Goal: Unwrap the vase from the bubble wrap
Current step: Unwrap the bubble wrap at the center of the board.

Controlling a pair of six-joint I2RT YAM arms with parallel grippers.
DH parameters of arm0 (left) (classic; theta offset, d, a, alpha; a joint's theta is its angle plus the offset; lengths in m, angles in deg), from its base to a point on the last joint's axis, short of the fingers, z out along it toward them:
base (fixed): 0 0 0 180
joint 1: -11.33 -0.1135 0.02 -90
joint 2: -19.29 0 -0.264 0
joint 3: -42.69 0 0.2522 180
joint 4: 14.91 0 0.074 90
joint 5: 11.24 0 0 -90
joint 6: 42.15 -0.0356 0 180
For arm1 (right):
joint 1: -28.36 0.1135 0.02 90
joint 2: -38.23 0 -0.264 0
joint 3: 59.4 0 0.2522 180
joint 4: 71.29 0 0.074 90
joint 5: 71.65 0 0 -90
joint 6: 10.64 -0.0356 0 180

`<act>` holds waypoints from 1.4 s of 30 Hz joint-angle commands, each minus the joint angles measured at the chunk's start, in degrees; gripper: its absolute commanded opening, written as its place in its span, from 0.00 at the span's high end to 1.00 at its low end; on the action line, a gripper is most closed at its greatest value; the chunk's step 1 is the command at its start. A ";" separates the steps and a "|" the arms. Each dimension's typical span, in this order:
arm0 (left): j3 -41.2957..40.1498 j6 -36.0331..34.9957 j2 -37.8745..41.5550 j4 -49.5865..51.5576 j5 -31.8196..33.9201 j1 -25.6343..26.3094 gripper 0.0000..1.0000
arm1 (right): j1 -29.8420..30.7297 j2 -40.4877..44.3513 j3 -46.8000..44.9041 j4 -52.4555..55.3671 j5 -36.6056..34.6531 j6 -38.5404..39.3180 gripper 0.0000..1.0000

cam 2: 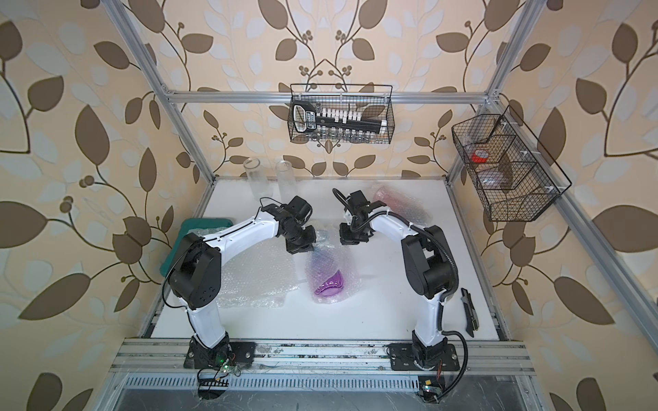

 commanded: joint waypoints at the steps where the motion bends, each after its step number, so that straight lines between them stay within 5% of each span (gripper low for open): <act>1: -4.51 -1.56 2.48 5.49 2.46 -1.45 1.00 | -2.34 4.56 -2.88 -1.34 -0.56 0.75 1.00; 9: -9.21 -5.79 6.15 5.55 2.95 -6.31 1.00 | -4.94 7.14 -9.56 -2.74 -0.38 0.90 1.00; 10: -9.41 -6.38 5.94 5.66 3.11 -6.85 0.95 | -5.19 7.22 -9.79 -2.75 -0.38 0.86 1.00; 13: -8.44 -8.68 4.91 7.58 4.34 -7.82 0.57 | -5.99 7.49 -10.00 -2.67 -0.62 1.04 1.00; 15: -5.79 -10.17 5.21 10.98 7.09 -7.44 0.38 | -6.55 8.00 -9.61 -2.11 -0.65 1.05 0.92; 18: -0.25 -12.15 6.74 16.38 11.38 -4.43 0.19 | -6.69 9.75 -8.78 -0.55 -2.06 1.30 0.68; 24: 8.53 -10.36 6.83 22.99 13.20 3.70 0.02 | -5.67 15.82 -8.68 3.78 -6.65 1.41 0.47; 28: 8.43 -9.19 5.26 22.90 14.93 5.27 0.01 | -2.61 18.93 -7.96 6.49 -8.64 1.55 0.41; 33: 5.21 -11.45 1.56 19.74 17.40 4.12 0.12 | -0.14 19.73 -9.10 6.27 -7.31 -0.26 0.40; 37: 5.26 -10.93 2.62 20.95 19.40 3.77 0.33 | 0.16 19.38 -9.29 5.87 -6.71 -0.43 0.41; 42: -2.47 -10.89 7.07 21.71 18.22 -3.86 0.40 | 0.11 19.06 -8.96 5.34 -6.00 -0.43 0.40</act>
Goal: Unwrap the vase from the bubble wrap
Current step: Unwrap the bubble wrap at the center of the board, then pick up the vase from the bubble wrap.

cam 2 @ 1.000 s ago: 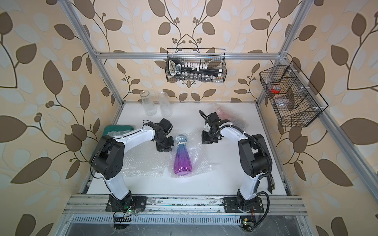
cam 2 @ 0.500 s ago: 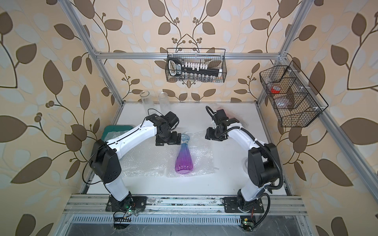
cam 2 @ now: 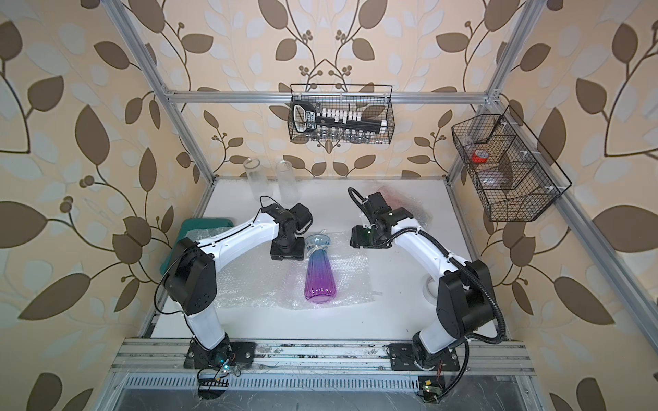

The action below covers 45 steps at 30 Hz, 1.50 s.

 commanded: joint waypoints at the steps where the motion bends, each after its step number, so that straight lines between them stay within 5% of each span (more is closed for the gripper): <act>1: -6.11 -0.99 5.19 2.21 0.79 -7.81 0.37 | 0.18 -0.43 0.54 0.76 0.64 -0.40 0.40; 5: -12.22 -3.99 8.24 1.70 1.92 -16.16 0.14 | 0.22 -0.05 0.78 0.42 0.42 -0.49 0.24; 10: -2.02 -3.74 10.45 6.54 4.70 -11.59 0.01 | 0.24 0.96 0.90 -0.99 1.18 -0.77 0.11; 15: 11.69 1.28 4.30 8.95 -3.44 -1.17 0.01 | -0.01 1.58 -0.91 -3.48 3.26 -2.15 0.09; 21: 14.69 8.87 -2.62 1.62 -12.39 2.18 0.01 | -1.59 4.11 -4.66 -6.02 5.28 -3.85 0.08; 34: 19.87 14.77 -16.24 -2.63 -11.92 2.36 0.01 | -5.36 11.72 -11.06 -8.41 4.24 -5.37 0.01; 45: 20.34 15.59 -22.13 -3.51 -9.27 2.68 0.15 | -6.74 13.63 -11.56 -6.67 2.36 -4.81 0.01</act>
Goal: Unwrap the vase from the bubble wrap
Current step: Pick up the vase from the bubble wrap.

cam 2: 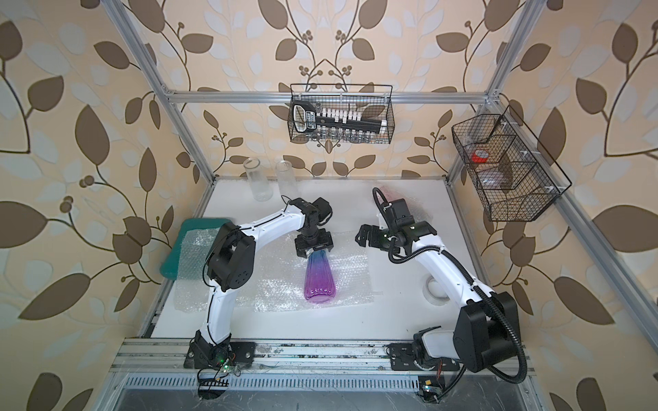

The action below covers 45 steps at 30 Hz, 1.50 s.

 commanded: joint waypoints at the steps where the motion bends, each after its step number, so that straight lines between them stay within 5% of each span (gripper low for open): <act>1: 0.83 0.66 -0.59 1.09 2.25 0.16 0.16 | -0.22 1.34 -0.93 1.06 -1.29 0.06 0.01; 20: -3.30 -5.77 7.26 0.97 4.45 1.51 0.61 | -0.71 1.47 -0.93 1.15 -1.23 -0.01 0.01; 38: 0.26 -12.29 19.23 6.62 3.07 7.12 0.86 | -0.64 1.76 -1.43 2.30 -2.06 -0.41 0.01; 45: -1.75 -21.06 24.76 -5.18 7.58 7.19 0.86 | -0.70 4.51 -0.78 5.45 -4.93 -0.95 0.01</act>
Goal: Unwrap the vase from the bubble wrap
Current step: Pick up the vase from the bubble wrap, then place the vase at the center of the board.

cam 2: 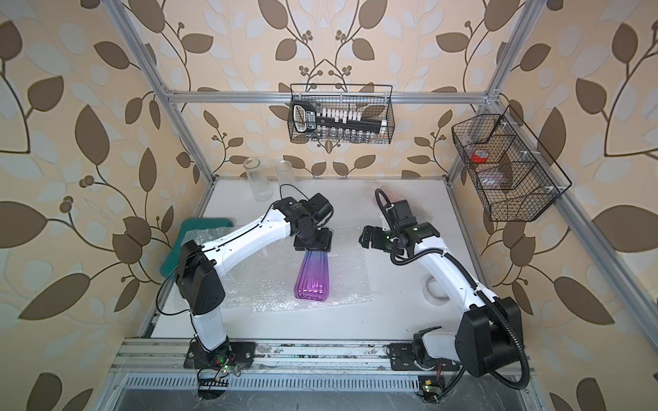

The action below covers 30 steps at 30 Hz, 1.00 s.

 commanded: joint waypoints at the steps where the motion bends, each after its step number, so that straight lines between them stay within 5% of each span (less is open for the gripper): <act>1: 0.25 -7.51 6.63 -9.80 3.06 -0.01 0.86 | -0.09 2.91 0.00 3.49 -2.19 -0.72 0.01; 12: -1.97 -28.34 3.69 -44.74 20.11 -0.58 0.93 | -0.10 4.94 3.28 12.37 0.88 -4.89 0.01; 23: -3.01 -40.25 -6.71 -77.58 19.89 -5.62 0.99 | -0.13 5.84 9.08 21.23 -1.36 1.84 0.01; 30: -2.46 -42.71 -12.04 -86.58 20.35 -7.41 1.00 | -0.03 7.19 6.82 18.76 1.01 3.14 0.01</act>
